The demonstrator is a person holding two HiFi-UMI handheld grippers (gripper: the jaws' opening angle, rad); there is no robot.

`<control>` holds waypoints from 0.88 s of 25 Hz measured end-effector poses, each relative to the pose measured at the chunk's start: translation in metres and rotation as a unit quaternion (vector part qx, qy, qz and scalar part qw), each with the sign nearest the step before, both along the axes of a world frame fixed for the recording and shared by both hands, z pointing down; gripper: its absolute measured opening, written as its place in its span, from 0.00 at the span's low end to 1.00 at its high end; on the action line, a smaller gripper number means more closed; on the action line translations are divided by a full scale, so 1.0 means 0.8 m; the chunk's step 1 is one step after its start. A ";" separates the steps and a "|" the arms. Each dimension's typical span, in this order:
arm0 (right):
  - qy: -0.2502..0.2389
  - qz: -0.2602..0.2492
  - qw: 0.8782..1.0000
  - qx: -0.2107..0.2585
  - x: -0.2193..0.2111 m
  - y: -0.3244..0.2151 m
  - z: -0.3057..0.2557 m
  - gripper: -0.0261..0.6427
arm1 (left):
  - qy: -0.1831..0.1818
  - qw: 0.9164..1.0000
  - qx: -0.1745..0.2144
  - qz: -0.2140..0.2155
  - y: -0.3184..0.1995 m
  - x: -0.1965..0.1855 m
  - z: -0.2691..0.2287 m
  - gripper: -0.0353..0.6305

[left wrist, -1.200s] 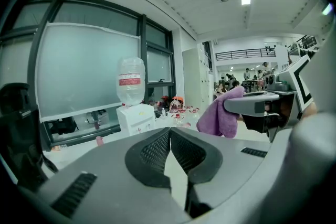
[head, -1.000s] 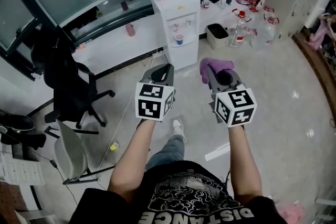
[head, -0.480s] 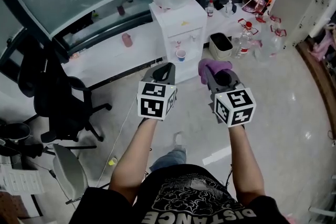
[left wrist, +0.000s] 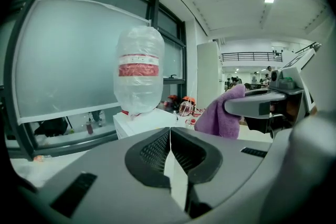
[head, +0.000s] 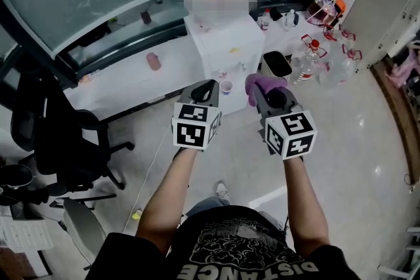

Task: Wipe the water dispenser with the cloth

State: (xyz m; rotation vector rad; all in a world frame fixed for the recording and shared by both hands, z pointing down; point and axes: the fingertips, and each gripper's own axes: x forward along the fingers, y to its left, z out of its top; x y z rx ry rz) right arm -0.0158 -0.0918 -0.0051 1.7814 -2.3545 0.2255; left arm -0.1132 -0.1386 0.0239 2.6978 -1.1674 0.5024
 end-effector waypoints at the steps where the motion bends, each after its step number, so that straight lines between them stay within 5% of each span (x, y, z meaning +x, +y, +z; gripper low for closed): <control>1: 0.000 -0.002 1.000 -0.001 0.001 -0.007 0.001 0.10 | 0.001 1.000 -0.001 -0.002 -0.006 0.002 0.001 0.09; 11: -0.005 -0.095 0.995 0.006 -0.008 -0.093 0.016 0.10 | -0.015 0.997 0.000 -0.069 -0.065 0.006 0.016 0.09; 22: -0.038 -0.245 0.969 -0.011 -0.023 -0.164 0.049 0.10 | -0.035 0.979 0.002 -0.201 -0.094 0.011 0.016 0.09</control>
